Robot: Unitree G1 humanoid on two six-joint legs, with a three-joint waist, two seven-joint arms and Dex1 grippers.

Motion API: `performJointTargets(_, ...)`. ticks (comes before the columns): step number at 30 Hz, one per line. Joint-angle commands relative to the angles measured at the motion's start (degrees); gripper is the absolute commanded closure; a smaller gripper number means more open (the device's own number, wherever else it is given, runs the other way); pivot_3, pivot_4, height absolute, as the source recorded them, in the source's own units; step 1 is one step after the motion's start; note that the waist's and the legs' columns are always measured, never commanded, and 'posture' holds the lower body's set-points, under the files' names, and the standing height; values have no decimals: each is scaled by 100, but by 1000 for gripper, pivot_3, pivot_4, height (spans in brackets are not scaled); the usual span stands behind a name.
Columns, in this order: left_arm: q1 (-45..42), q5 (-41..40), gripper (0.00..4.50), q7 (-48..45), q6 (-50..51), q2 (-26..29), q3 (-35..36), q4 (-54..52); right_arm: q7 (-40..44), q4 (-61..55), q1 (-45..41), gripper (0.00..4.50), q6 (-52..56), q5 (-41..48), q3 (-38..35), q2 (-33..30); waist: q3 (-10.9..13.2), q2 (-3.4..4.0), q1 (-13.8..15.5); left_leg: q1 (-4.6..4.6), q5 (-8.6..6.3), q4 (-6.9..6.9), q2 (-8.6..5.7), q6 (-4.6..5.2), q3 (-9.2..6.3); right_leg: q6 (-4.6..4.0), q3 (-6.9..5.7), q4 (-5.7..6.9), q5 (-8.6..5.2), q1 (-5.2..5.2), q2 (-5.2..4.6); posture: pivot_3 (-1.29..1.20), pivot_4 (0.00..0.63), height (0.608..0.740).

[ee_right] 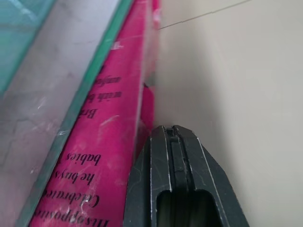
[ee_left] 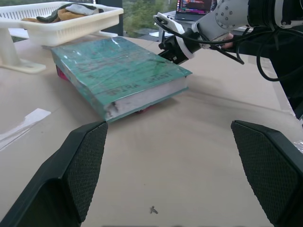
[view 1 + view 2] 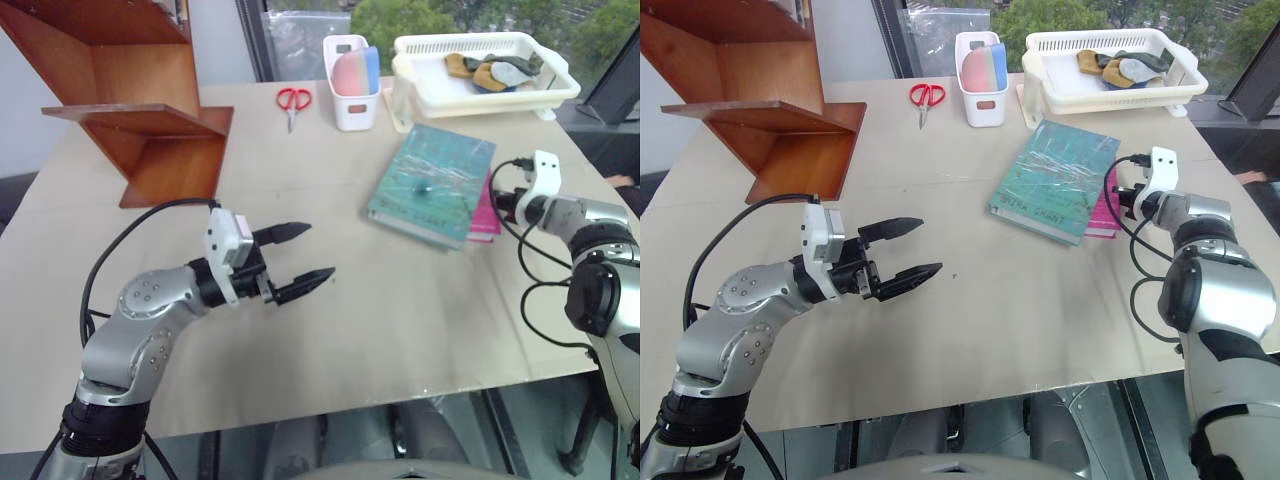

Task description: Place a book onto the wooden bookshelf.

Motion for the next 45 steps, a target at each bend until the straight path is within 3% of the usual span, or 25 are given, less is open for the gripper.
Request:
performJointTargets(1,-113,-53,0,3,-59,15,53,-131,812,20,304,4431,221,-180,357,164,-2,-3,0,0,0,0,0,0,0,0,0,0,0,0,0,0,150,740)
performJointTargets(9,-388,-33,0,-10,-2,-23,-85,-33,1734,-177,583,4431,477,-99,534,194,-14,-22,-53,9,0,0,6,0,-3,0,-1,1,0,9,8,0,150,740)
performJointTargets(15,-461,3,0,4,-4,-54,-133,14,1886,-706,929,4431,624,30,470,-266,-18,-27,-30,10,0,1,5,0,-9,0,-10,-2,0,16,6,0,150,740)
performJointTargets(19,-446,-6,0,-11,-19,-40,-123,48,2417,-2830,1706,4431,1529,546,497,-564,-16,-25,116,1,0,2,1,0,-14,0,-21,-7,-1,16,-1,0,150,740)
performJointTargets(22,-460,-10,0,-64,-41,-23,-121,107,2224,-5468,2507,4431,2437,1019,521,-571,-13,-20,172,-4,0,3,1,0,-14,0,-21,-8,-1,13,-2,0,150,740)
performJointTargets(24,-498,-5,0,-114,-62,-15,-136,166,1920,-6730,2546,4431,2992,1275,549,-391,10,18,121,-8,0,2,1,0,-9,1,-13,-1,-1,1,-1,0,150,740)
performJointTargets(26,-552,7,0,-152,-73,-12,-160,216,1606,-7284,2326,4431,3283,1292,780,-178,13,21,60,-6,0,2,1,-1,-4,2,-1,9,0,-7,3,0,150,740)
performJointTargets(31,-677,32,0,-115,-24,-25,-187,225,1255,-7369,1673,4431,3251,1151,1471,93,12,19,49,-3,0,2,6,-1,-15,1,-9,8,-1,-6,12,0,150,740)
performJointTargets(38,-477,16,0,111,60,-16,-79,-1,1255,-6720,1322,4431,2400,705,2325,50,14,13,201,-35,0,3,-4,0,-10,1,-17,-9,-1,-23,-7,0,150,740)
performJointTargets(45,-171,3,0,214,-31,-13,32,-147,1134,-6238,887,4431,1862,581,2506,454,14,14,179,-100,1,20,2,0,-16,0,-18,12,1,-92,4,0,150,740)
